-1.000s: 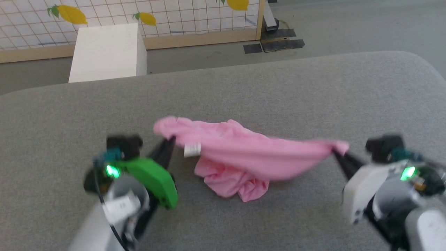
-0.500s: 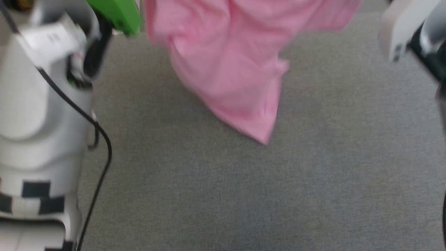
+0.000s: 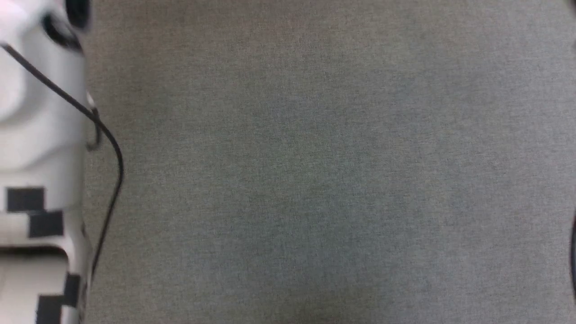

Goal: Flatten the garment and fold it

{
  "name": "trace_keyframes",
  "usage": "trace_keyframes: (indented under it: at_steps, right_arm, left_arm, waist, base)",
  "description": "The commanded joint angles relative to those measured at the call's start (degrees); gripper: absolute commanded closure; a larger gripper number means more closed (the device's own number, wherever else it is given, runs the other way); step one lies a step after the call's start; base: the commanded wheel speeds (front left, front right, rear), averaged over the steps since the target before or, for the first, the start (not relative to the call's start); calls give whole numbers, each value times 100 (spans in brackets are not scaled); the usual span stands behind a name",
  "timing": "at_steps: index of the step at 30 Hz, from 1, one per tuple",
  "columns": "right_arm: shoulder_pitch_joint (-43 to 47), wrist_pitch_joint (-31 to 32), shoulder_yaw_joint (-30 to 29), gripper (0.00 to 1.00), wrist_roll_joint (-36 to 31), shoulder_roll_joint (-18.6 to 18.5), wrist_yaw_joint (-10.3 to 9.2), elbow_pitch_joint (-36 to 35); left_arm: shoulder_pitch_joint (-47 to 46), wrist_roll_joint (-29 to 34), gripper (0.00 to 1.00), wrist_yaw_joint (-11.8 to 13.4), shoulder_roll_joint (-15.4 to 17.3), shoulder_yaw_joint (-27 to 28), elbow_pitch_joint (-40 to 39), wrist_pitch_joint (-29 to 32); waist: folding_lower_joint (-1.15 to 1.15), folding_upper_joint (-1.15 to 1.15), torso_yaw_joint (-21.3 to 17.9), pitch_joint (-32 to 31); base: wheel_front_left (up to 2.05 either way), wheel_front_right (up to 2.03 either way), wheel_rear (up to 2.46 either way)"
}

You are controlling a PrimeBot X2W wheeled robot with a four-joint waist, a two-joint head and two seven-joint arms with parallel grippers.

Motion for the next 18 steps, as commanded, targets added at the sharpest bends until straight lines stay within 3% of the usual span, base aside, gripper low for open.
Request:
trace_keyframes:
  at_steps: [1, 5, 10, 18]
  right_arm:
    - [324, 20, 27, 100, 150, -18, -12, 103]
    - [1321, 249, 275, 100, 643, -97, -12, 211]
    - [2892, 641, 316, 100, 1424, -122, -12, -167]
    - [5586, 916, -507, 100, 1608, 297, -12, -1291]
  left_arm:
    - [320, -13, 100, -33, 52, -15, 112, -7]
    - [1292, -60, 100, -163, 67, -230, 425, 55]
    - [2836, -186, 100, -314, 167, -489, 487, 294]
    - [5489, -874, 100, -29, 0, -379, -396, 573]
  waist:
    - [-3, 0, -4, -123]
    - [-3, 0, 35, -578]
    - [-3, 0, 5, -1312]
    - [-3, 0, 63, -2236]
  base:
    - [0, 0, 0]
    - [0, 0, 0]
    - [0, 0, 0]
    - [0, 0, 0]
